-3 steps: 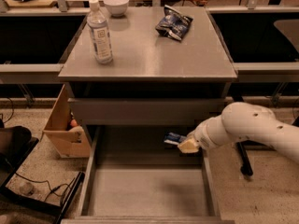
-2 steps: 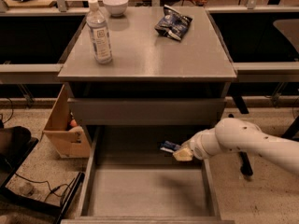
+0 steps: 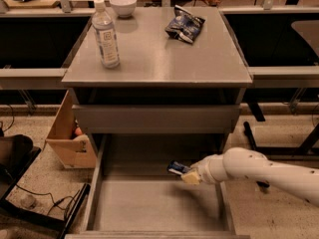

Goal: Place rxbar blueberry into middle drawer

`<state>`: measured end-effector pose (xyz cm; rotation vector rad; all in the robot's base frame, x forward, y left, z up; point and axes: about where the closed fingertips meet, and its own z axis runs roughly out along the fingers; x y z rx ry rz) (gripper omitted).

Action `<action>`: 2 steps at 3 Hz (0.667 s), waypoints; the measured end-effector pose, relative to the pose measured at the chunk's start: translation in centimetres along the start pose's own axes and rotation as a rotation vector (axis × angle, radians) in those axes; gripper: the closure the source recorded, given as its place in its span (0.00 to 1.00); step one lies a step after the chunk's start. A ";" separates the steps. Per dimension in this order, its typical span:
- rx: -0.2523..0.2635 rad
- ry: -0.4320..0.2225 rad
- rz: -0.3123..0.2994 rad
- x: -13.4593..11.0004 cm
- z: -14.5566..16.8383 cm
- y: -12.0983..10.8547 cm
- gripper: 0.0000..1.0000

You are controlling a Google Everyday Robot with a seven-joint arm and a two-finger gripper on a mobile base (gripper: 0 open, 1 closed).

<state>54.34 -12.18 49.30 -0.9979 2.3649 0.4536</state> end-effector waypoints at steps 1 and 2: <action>0.037 -0.018 -0.001 1.8 1.8 0.4 1.00; 0.062 -0.031 0.004 2.9 2.8 0.7 1.00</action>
Offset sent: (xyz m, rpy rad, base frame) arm -0.0186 0.0001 -0.0559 -0.0180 -0.0810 -0.0704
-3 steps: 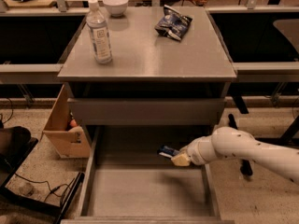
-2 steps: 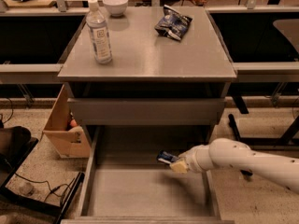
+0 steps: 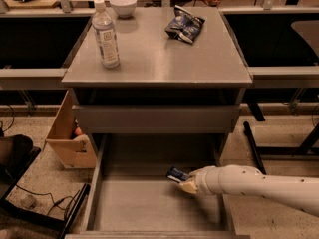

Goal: Place rxbar blueberry into middle drawer

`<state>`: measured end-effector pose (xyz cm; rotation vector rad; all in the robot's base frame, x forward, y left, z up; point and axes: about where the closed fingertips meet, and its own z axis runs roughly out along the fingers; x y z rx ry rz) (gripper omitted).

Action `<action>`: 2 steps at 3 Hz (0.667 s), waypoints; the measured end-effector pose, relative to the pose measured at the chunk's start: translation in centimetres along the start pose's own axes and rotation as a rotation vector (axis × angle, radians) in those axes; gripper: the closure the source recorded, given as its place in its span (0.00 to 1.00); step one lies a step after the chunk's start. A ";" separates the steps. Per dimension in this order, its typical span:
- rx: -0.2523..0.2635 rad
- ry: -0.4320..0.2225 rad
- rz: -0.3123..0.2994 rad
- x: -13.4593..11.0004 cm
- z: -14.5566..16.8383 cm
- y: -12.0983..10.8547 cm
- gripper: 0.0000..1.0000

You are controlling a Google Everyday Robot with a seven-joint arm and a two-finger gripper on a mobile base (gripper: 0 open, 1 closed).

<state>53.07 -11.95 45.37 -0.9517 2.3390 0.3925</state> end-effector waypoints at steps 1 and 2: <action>0.005 -0.003 0.001 0.2 0.2 0.0 0.86; 0.005 -0.003 0.001 0.2 0.2 0.0 0.54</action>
Offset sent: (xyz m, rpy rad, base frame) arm -0.0009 -0.0001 -0.0026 -0.0004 -0.0047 -0.0041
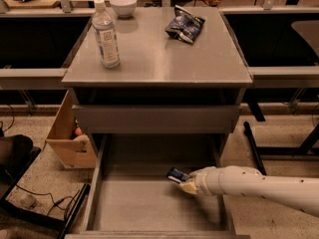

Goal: Place rxbar blueberry into middle drawer

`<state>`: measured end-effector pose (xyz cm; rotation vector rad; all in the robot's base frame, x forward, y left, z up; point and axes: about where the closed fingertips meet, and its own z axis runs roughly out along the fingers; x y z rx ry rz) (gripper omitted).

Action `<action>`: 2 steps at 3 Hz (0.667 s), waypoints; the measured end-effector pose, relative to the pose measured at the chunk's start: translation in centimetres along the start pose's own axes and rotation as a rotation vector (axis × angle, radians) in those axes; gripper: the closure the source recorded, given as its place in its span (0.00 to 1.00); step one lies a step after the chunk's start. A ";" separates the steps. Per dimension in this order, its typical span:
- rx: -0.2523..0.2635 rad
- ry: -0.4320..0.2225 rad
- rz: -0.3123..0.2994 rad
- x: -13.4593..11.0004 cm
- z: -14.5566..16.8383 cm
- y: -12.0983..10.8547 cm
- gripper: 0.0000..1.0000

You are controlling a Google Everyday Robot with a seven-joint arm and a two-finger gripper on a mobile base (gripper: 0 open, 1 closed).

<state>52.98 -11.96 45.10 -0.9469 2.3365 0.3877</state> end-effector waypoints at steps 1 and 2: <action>0.000 0.000 0.000 0.0 0.0 0.0 0.31; 0.000 0.000 0.000 0.0 0.0 0.0 0.08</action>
Offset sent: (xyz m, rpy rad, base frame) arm 0.0000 0.0000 0.0000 0.0000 0.0000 0.0000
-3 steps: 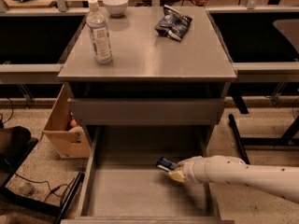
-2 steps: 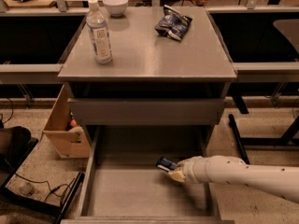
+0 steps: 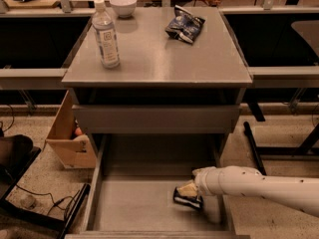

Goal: Place rxbar blueberry into middle drawer

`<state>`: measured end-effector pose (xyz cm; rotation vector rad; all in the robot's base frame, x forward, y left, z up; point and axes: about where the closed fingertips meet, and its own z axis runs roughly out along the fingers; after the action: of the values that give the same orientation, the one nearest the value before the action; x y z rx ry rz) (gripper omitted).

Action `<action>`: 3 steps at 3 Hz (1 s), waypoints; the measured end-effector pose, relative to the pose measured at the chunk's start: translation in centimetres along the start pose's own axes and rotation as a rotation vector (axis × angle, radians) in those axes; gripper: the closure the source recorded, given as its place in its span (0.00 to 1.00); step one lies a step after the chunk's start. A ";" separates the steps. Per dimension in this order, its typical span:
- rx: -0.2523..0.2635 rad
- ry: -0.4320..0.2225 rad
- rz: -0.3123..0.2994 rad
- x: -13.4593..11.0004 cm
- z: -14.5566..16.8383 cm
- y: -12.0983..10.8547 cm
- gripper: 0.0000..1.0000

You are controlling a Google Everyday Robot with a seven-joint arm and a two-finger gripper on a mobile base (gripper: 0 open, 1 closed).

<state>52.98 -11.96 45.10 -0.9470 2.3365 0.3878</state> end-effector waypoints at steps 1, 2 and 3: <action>-0.003 -0.001 -0.002 0.0 0.0 0.0 0.00; -0.041 -0.007 -0.023 -0.3 -0.8 0.4 0.00; -0.058 -0.011 -0.093 -2.5 -7.8 -0.7 0.00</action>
Offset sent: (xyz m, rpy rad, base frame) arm -0.0087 -0.0018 0.0204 0.0422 0.0108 0.0938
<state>51.72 -14.71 52.75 -1.0742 2.2725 0.4241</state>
